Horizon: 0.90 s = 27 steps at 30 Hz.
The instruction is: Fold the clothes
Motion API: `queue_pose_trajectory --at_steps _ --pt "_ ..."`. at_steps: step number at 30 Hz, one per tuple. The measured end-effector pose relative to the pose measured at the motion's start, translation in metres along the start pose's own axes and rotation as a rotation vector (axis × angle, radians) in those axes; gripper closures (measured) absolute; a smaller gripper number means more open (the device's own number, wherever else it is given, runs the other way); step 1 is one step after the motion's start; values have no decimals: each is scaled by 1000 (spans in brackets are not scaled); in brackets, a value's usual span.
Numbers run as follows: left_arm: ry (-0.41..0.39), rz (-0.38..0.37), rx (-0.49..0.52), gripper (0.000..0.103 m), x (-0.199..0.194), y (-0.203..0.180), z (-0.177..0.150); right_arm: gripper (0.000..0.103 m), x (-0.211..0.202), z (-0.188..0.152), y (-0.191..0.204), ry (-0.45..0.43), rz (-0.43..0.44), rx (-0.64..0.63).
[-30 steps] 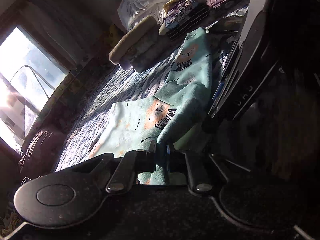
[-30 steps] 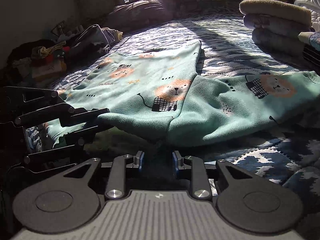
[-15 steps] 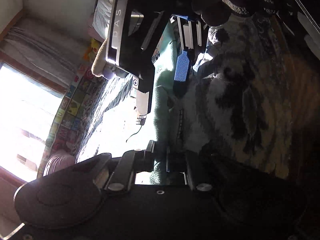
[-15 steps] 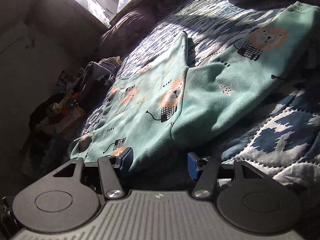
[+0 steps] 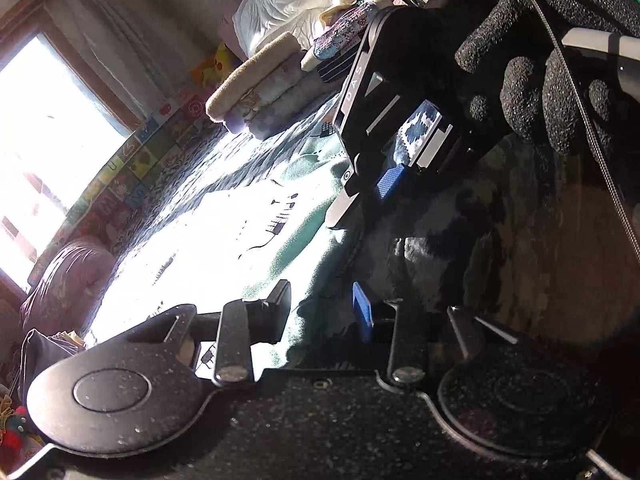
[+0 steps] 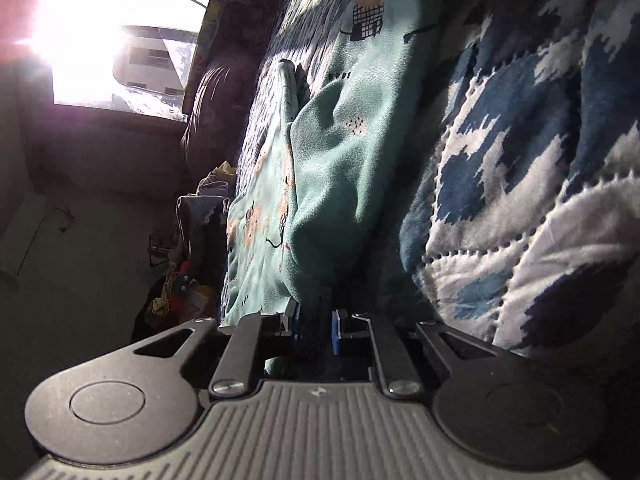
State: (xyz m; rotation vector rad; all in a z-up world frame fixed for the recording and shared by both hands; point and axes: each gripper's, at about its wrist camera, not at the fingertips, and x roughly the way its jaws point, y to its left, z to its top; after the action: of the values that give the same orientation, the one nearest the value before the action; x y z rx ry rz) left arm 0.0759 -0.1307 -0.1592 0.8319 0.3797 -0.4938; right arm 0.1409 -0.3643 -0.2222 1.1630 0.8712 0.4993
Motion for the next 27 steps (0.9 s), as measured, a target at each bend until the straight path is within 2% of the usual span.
queue_pose_trajectory --at_steps 4,5,6,8,9,10,12,14,17,19,21,23,24,25,26,27 --pt "-6 23 89 74 8 -16 -2 89 0 -2 -7 -4 38 55" --pt "-1 36 111 78 9 -20 0 88 0 -2 -7 -3 43 59" --pt "11 56 115 95 10 -21 1 88 0 -2 -7 3 51 65" --pt "8 82 119 98 6 -19 4 88 -1 -3 -12 5 84 116" --pt "7 79 121 98 4 -19 4 89 -1 -4 -12 5 77 114" --pt "18 64 120 98 5 -18 4 91 -1 -5 -7 8 41 74" --pt "43 30 142 100 15 -20 -3 90 0 -8 2 13 -32 -7" --pt "34 13 139 99 11 -16 -3 80 -6 -11 13 5 -73 -71" --pt "12 -85 8 81 -3 10 1 74 -28 -21 37 -71 -134 -218" --pt "-17 -121 -120 80 -14 30 3 74 -39 -29 55 -133 -132 -340" --pt "-42 -109 -262 80 -16 51 1 75 -38 -34 76 -199 -146 -499" --pt "-40 -83 -440 80 -15 64 -7 75 -29 -37 92 -234 -167 -654" --pt "-17 -89 -493 80 -14 63 -10 75 -19 -37 98 -234 -180 -709" --pt "15 -105 -533 80 -7 64 -13 77 -5 -36 100 -215 -239 -757" --pt "58 -133 -549 79 3 62 -16 78 10 -34 100 -178 -342 -790" --pt "85 -154 -539 77 2 56 -22 81 21 -34 97 -147 -417 -815"
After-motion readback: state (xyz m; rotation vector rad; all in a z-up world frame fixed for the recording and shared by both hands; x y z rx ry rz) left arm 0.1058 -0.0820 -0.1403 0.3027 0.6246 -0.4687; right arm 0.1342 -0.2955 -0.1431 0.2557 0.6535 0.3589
